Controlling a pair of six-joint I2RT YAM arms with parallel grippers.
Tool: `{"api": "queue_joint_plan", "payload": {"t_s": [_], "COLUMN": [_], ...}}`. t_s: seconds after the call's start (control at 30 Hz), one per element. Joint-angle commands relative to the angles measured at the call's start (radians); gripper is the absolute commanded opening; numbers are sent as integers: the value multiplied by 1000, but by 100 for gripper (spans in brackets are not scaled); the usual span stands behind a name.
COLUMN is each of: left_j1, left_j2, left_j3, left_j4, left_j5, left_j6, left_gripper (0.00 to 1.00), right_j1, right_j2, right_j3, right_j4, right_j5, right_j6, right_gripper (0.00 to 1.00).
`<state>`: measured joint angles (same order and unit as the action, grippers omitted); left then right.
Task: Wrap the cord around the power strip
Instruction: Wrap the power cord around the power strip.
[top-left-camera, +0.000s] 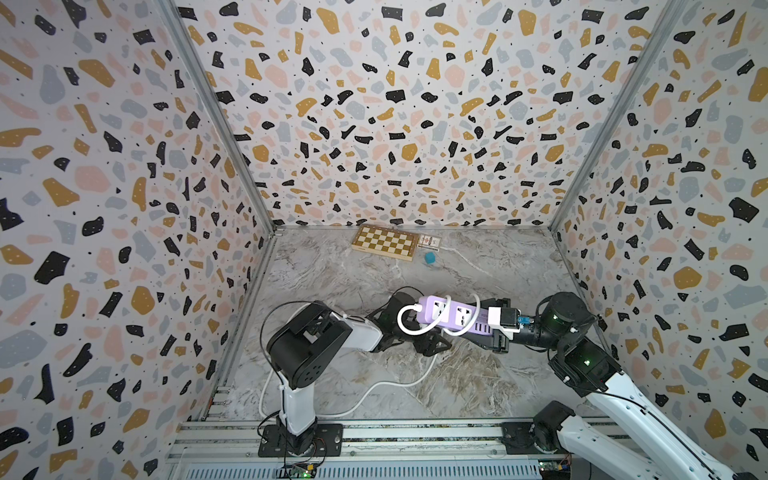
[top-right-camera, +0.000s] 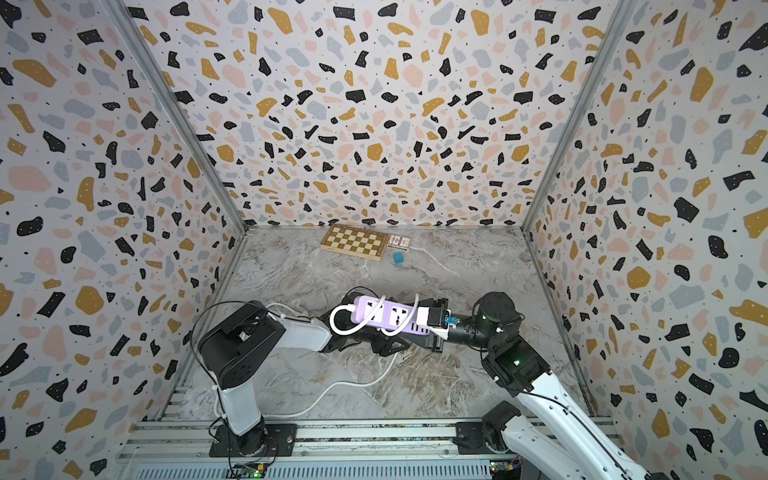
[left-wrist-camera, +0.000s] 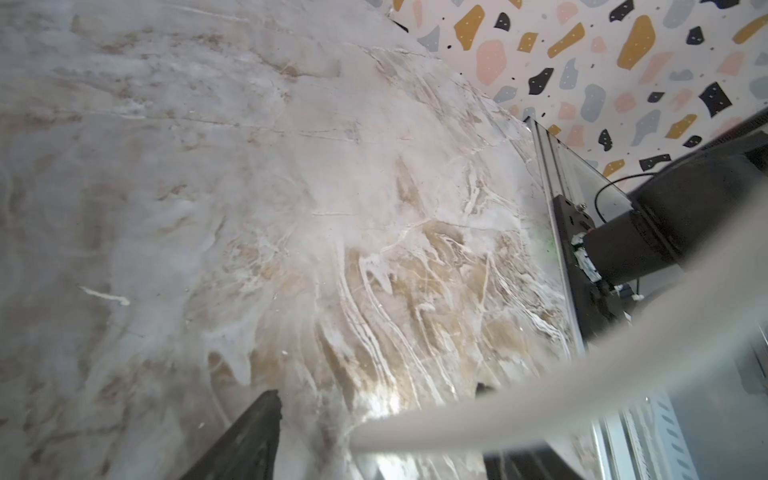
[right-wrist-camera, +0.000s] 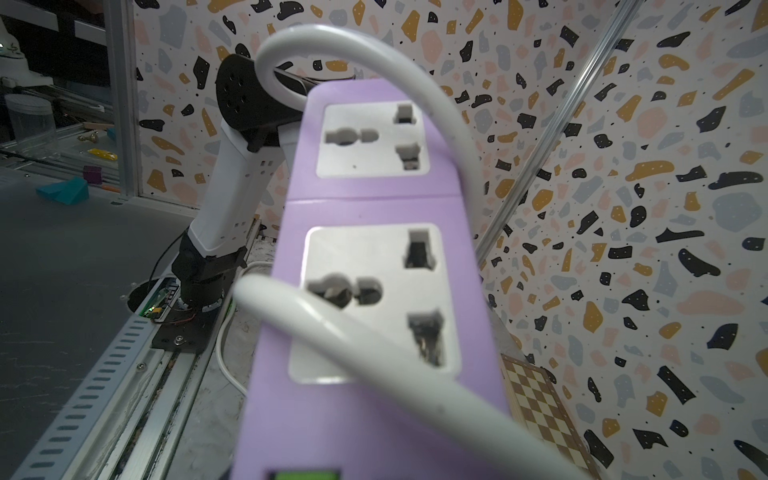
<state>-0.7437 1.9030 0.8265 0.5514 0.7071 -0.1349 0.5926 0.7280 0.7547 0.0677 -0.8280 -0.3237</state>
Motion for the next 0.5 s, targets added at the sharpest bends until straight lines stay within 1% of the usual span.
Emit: {"api": "queue_joint_plan", "payload": {"t_s": [0.0, 0.07, 0.1, 0.13, 0.17, 0.2, 0.23, 0.27, 0.37, 0.47], "left_j1": [-2, -3, -2, -3, -1, -2, -2, -2, 0, 0], "left_j2": [61, 93, 101, 102, 93, 76, 45, 12, -113, -242], "left_j3": [59, 87, 92, 89, 83, 70, 54, 36, -23, -70], "left_j4": [101, 111, 132, 158, 171, 174, 168, 146, 24, -123], "left_j5": [-27, -8, -2, 2, -2, -14, -32, -58, -178, -275], "left_j6": [-82, -96, -103, -115, -121, -122, -114, -102, -55, -11], "left_gripper": [67, 52, 41, 27, 18, 9, 3, 1, 0, 0], "right_j1": [-5, -5, -6, -6, -7, -11, -18, -30, -104, -231], "right_j2": [-24, -28, -31, -33, -36, -41, -48, -54, -71, -61], "right_j3": [50, 48, 46, 45, 45, 44, 45, 45, 36, 22], "right_j4": [43, 42, 43, 42, 43, 40, 36, 33, 37, 32], "right_j5": [-5, 13, 31, 55, 80, 112, 148, 181, 272, 343], "right_j6": [23, 25, 32, 36, 39, 41, 46, 55, 107, 184], "right_gripper": [0, 0, 0, 0, 0, 0, 0, 0, 0, 0]}}
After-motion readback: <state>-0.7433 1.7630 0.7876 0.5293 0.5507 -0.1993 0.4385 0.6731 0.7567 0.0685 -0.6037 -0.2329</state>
